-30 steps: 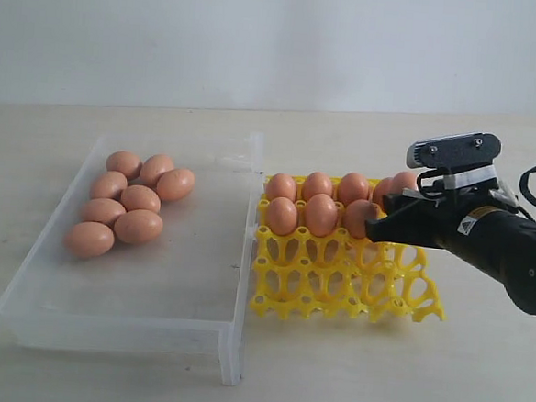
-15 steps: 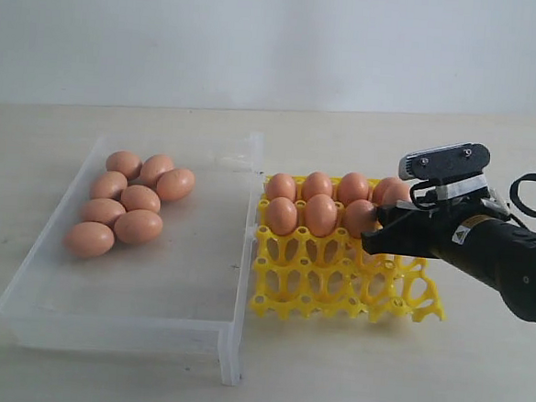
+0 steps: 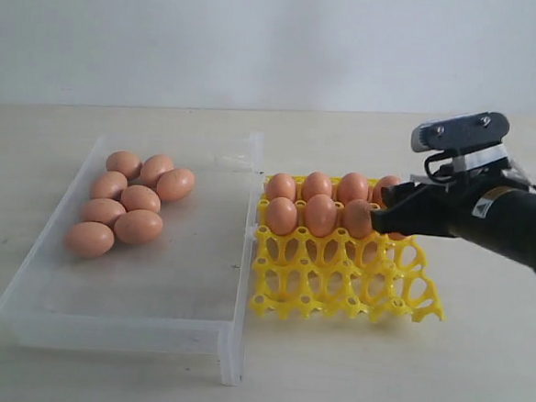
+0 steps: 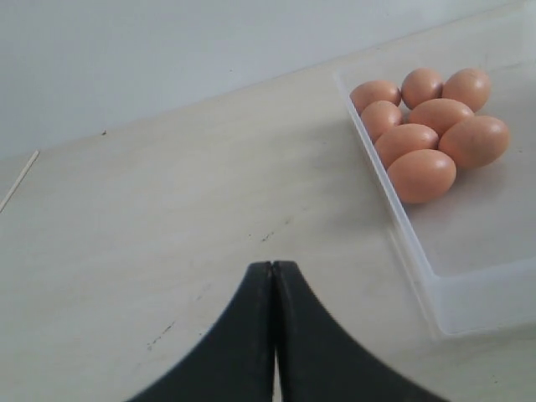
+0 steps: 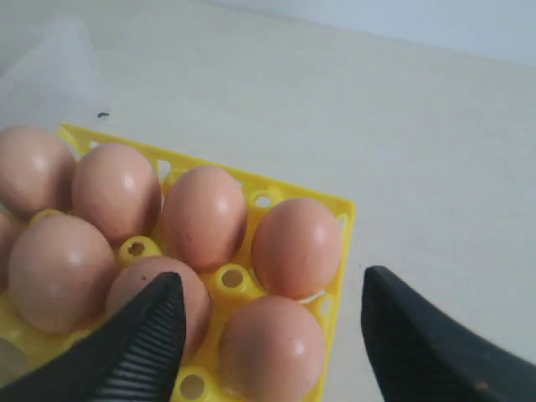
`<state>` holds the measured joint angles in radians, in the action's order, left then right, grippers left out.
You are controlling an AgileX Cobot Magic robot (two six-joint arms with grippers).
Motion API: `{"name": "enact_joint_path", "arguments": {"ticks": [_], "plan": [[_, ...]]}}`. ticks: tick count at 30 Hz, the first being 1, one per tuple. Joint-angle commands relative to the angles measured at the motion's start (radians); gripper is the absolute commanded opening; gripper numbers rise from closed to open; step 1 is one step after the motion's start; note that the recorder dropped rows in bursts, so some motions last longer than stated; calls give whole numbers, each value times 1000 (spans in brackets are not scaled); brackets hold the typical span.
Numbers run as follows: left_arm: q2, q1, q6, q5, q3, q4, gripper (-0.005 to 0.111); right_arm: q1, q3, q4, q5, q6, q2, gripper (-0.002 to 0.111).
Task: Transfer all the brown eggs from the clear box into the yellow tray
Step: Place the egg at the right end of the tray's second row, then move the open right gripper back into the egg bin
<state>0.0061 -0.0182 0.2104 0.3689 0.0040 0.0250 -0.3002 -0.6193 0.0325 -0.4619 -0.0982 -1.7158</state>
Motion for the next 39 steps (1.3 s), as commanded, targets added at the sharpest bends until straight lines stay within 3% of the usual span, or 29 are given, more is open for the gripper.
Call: {"name": "enact_joint_path", "arguments": {"ticks": [1, 6, 10, 15, 17, 19, 20, 22, 26, 29, 31, 34, 35, 39], "plan": [[-6, -2, -5, -8, -4, 0, 0, -30, -66, -23, 370, 130, 195, 59], [-6, -2, -5, -8, -4, 0, 0, -163, -240, -12, 794, 271, 243, 56], [-6, -2, -5, -8, -4, 0, 0, -307, -380, 137, 853, 159, 163, 53], [-6, -2, -5, -8, -4, 0, 0, -411, -618, 260, 929, 66, -42, 55], [-6, -2, -5, -8, -4, 0, 0, -434, -742, 259, 1004, 66, -141, 59], [-6, -2, -5, -8, -4, 0, 0, -451, -951, 254, 1197, 75, -285, 62], [-6, -2, -5, -8, -4, 0, 0, -451, -1100, 268, 1334, 151, -383, 62], [-6, -2, -5, -8, -4, 0, 0, -451, -1318, 298, 1444, 280, -522, 62], [-6, -2, -5, -8, -4, 0, 0, -451, -1587, 253, 1552, 469, -699, 62], [-6, -2, -5, -8, -4, 0, 0, -451, -1657, 284, 1585, 650, -760, 62], [-6, -2, -5, -8, -4, 0, 0, -451, -1657, 200, 1556, 704, -765, 62], [-6, -2, -5, -8, -4, 0, 0, -467, -1678, 93, 1580, 243, -749, 62], [-6, -2, -5, -8, -4, 0, 0, -472, -1679, 117, 1609, -165, -741, 62], [-6, -2, -5, -8, -4, 0, 0, -474, -1680, 275, 1603, -814, -744, 57]]}}
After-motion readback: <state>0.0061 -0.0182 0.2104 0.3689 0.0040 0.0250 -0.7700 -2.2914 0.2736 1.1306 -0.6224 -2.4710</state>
